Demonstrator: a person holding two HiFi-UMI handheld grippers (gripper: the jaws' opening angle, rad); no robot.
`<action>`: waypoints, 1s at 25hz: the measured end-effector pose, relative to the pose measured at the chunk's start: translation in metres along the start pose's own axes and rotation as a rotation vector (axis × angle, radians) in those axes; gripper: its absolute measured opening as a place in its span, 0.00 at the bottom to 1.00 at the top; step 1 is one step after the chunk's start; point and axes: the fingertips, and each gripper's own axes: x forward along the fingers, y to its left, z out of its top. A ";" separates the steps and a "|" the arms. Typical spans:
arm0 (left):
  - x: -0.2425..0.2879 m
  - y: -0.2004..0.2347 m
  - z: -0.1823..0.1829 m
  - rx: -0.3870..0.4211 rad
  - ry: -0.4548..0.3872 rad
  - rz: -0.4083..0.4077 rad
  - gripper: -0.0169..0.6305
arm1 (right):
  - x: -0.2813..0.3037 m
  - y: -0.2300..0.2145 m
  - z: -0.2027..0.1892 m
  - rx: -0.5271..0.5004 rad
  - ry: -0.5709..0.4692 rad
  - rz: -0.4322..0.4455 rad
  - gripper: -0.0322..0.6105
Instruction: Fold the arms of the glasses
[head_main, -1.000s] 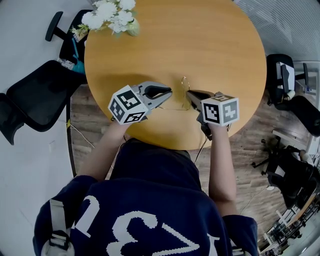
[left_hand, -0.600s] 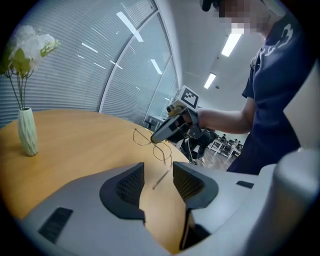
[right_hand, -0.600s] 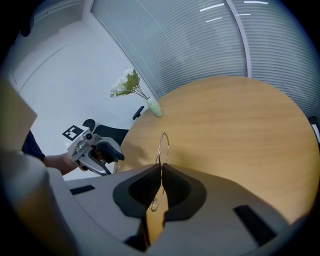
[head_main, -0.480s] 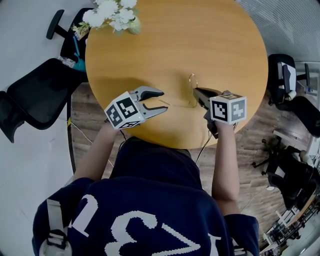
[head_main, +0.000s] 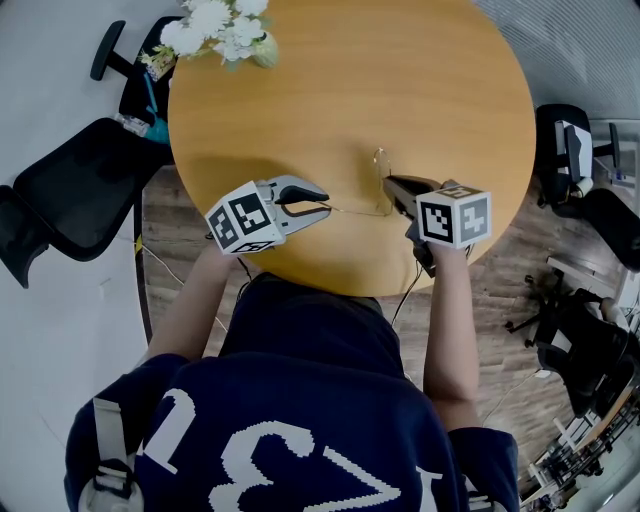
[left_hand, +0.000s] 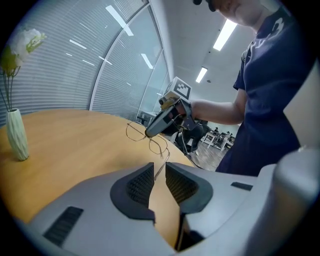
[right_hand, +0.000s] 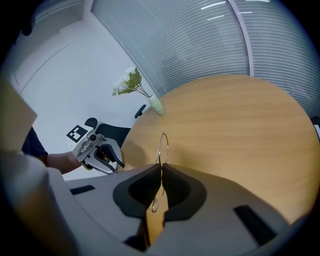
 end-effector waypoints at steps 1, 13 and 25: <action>0.000 0.001 0.001 -0.001 -0.002 0.000 0.15 | 0.001 0.000 -0.001 -0.002 0.003 0.002 0.10; 0.006 0.035 0.026 -0.007 -0.051 0.088 0.18 | 0.018 0.026 -0.013 -0.043 0.074 0.073 0.10; 0.022 0.052 0.021 -0.059 -0.052 0.139 0.21 | 0.024 0.049 -0.021 -0.033 0.084 0.152 0.10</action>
